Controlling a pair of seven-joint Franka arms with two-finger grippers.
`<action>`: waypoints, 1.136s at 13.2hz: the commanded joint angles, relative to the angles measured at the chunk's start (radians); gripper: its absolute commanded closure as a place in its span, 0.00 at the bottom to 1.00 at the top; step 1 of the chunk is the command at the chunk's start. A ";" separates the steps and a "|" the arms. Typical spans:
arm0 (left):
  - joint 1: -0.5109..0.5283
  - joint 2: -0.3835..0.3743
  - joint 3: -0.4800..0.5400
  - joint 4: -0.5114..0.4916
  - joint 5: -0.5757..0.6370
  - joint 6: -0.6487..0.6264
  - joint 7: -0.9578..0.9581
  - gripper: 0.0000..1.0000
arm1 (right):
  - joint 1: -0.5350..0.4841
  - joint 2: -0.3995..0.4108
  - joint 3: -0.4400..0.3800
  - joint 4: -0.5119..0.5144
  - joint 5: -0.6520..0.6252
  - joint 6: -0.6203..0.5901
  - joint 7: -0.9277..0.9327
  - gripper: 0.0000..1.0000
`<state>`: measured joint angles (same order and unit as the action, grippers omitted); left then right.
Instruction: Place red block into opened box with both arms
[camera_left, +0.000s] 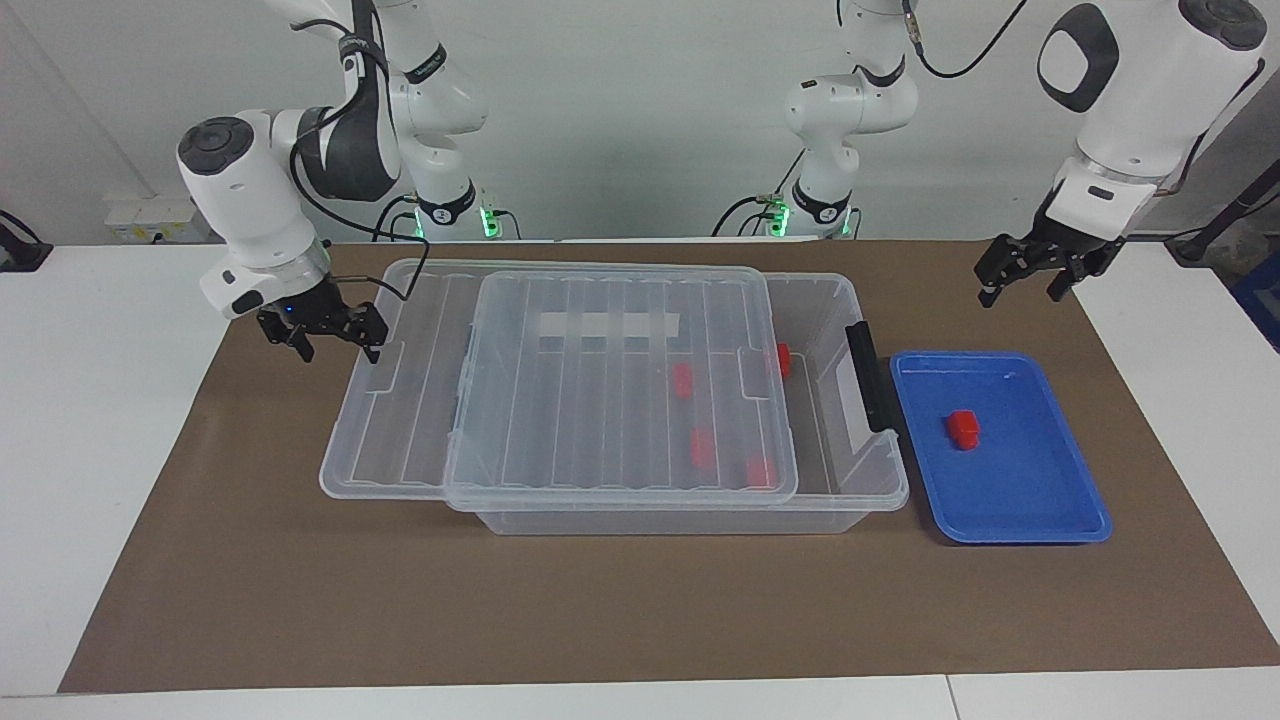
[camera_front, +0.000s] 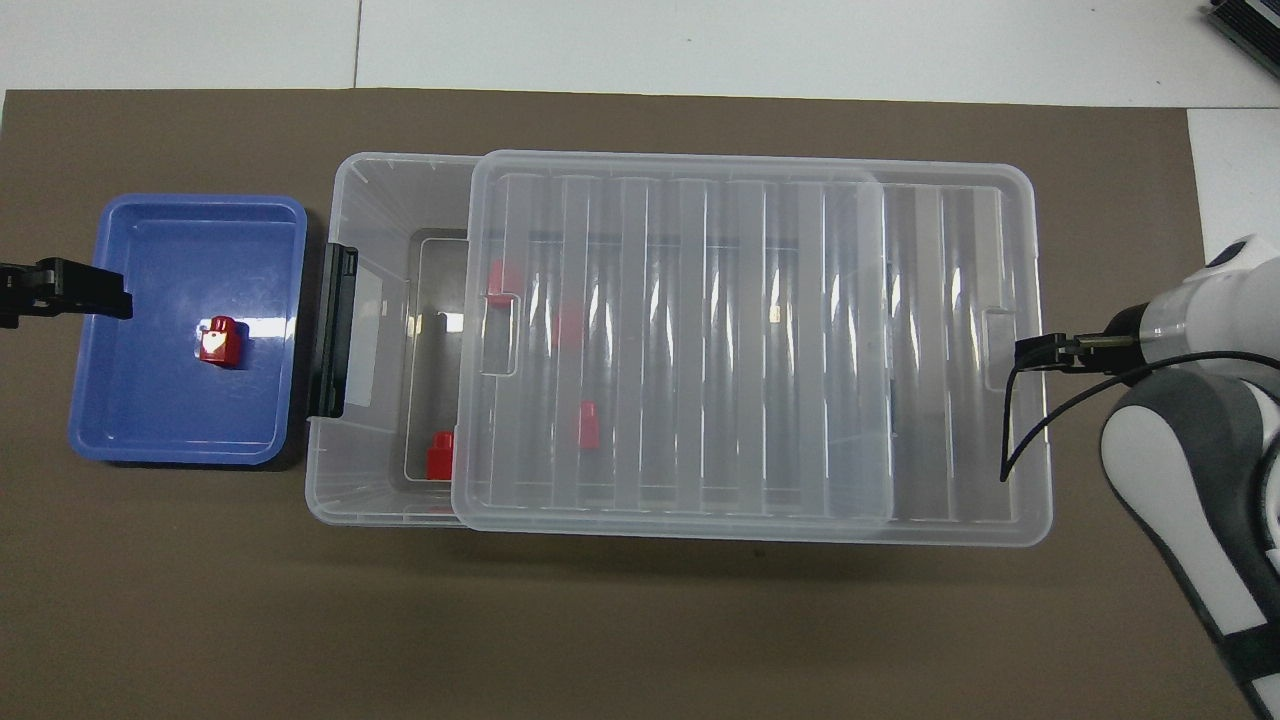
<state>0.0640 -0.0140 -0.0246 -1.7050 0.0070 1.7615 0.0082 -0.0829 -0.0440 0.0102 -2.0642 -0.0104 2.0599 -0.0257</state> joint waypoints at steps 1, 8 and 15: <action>0.046 0.057 -0.005 -0.067 0.001 0.140 0.079 0.00 | -0.055 -0.019 0.008 -0.017 -0.005 0.003 -0.083 0.02; 0.077 0.253 -0.003 -0.317 0.005 0.689 0.121 0.00 | -0.124 -0.017 0.007 -0.019 -0.005 0.019 -0.148 0.02; 0.093 0.273 -0.003 -0.377 0.005 0.719 0.125 0.00 | -0.146 -0.017 0.004 -0.019 -0.007 0.022 -0.148 0.02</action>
<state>0.1527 0.2680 -0.0235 -2.0335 0.0075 2.4423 0.1197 -0.2025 -0.0442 0.0087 -2.0641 -0.0104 2.0634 -0.1453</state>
